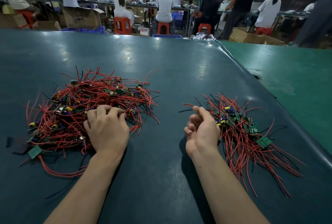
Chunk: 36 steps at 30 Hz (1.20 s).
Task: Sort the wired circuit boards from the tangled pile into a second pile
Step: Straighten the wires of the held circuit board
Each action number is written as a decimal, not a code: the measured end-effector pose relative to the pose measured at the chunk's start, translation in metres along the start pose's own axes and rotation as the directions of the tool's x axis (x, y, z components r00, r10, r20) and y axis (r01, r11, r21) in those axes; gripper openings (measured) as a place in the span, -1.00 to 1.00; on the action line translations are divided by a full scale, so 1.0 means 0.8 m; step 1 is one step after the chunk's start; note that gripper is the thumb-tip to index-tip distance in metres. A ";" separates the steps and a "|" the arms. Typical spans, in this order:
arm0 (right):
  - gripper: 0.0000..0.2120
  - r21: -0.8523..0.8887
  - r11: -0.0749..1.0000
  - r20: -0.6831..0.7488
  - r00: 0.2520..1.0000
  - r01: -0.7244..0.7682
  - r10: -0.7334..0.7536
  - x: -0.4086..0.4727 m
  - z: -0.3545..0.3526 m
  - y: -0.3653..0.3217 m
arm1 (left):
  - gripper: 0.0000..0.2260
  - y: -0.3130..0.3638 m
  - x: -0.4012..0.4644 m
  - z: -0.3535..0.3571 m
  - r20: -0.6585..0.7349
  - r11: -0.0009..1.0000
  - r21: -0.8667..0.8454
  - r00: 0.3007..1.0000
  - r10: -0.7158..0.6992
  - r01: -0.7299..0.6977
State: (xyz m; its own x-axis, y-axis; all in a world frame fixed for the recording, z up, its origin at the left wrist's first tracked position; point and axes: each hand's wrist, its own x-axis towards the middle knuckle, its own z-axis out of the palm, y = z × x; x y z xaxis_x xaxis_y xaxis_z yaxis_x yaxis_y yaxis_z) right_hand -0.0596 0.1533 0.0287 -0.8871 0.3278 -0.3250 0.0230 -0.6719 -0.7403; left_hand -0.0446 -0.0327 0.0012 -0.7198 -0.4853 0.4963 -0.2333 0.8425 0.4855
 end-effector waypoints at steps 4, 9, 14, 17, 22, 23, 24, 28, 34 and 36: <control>-0.84 -0.122 0.992 0.077 0.997 0.024 -0.015 -0.003 0.002 0.006 | -0.88 -0.002 0.000 -0.006 -0.162 0.981 -0.155 0.983 0.091 -0.117; -0.85 -0.317 0.941 0.263 0.964 0.118 -0.032 -0.011 0.007 0.011 | -0.90 0.008 -0.007 -0.005 -0.443 0.855 -0.217 0.828 0.344 -0.472; -0.87 -0.469 0.868 0.368 0.930 0.162 0.025 -0.023 0.008 0.021 | -0.64 0.002 0.002 0.006 -0.002 0.999 0.029 0.999 0.032 -0.032; -0.85 -0.511 0.848 0.333 0.942 0.140 0.045 -0.018 0.005 0.018 | -0.59 -0.002 0.000 0.007 0.121 0.986 0.153 0.991 0.049 -0.068; -0.84 -0.543 0.826 0.347 0.936 0.153 0.055 -0.018 0.005 0.022 | -0.71 0.005 -0.001 0.006 0.021 0.982 0.095 0.987 0.162 -0.163; -0.84 -0.547 0.822 0.349 0.935 0.156 0.055 -0.018 0.005 0.022 | -0.74 0.009 0.000 0.008 -0.001 0.965 0.048 0.966 0.258 -0.258; -0.83 -0.548 0.822 0.352 0.934 0.157 0.057 -0.018 0.006 0.023 | -0.75 0.015 0.000 0.011 0.014 0.937 0.034 0.938 0.346 -0.346; -0.84 -0.540 0.828 0.364 0.929 0.151 0.067 -0.017 0.004 0.022 | -0.64 0.023 0.000 0.027 0.241 0.926 0.194 0.931 0.274 -0.323; -0.84 -0.549 0.823 0.360 0.930 0.147 0.074 -0.015 0.005 0.023 | -0.78 0.015 -0.001 0.020 0.143 0.956 0.204 0.972 0.186 -0.213; -0.85 -0.553 0.820 0.362 0.929 0.147 0.078 -0.015 0.005 0.023 | -0.76 0.023 -0.003 0.019 0.163 0.946 0.274 0.978 0.133 -0.174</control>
State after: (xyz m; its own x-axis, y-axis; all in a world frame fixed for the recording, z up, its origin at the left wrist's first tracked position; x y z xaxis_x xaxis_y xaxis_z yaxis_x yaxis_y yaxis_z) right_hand -0.0500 0.1342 0.0211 -0.9891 0.0116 -0.1467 0.1438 -0.1353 -0.9803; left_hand -0.0572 -0.0128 -0.0022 -0.8412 -0.3245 0.4325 -0.2745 0.9454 0.1754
